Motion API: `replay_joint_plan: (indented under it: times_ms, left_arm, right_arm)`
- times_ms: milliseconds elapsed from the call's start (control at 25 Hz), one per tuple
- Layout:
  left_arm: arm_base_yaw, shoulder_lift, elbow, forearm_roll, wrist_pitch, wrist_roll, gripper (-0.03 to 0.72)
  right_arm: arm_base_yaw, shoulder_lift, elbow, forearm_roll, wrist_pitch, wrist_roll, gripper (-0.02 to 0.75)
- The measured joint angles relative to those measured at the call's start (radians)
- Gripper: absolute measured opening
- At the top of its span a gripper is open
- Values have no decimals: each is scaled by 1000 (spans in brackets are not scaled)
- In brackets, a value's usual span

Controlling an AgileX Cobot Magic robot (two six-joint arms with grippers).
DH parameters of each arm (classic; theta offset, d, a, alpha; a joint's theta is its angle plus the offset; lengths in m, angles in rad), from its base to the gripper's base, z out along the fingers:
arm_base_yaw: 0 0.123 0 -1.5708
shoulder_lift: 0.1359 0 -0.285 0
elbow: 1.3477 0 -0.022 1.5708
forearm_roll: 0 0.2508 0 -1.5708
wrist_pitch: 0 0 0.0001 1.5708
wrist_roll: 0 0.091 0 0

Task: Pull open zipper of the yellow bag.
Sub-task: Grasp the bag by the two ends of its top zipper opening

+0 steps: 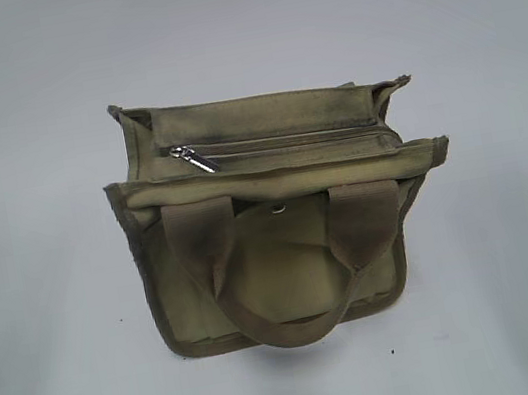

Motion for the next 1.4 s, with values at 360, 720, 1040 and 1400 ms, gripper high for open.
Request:
replay_joint_plan:
  times_ms: [360, 720, 1040, 1400]
  left_arm:
    - [-5, 530, -137, -484, 149, 277, 382]
    - [-192, 862, -245, -602, 139, 351, 385]
    - [-221, 1027, -368, -630, 130, 351, 386]
    - [-222, 1127, -469, -636, 178, 352, 333]
  right_arm:
    - [109, 445, -233, 10, -60, -116, 562]
    - [304, 770, -474, 10, -74, -152, 562]
    - [431, 925, -610, 11, -79, -252, 562]
    - [460, 1063, -731, 11, -93, -279, 559]
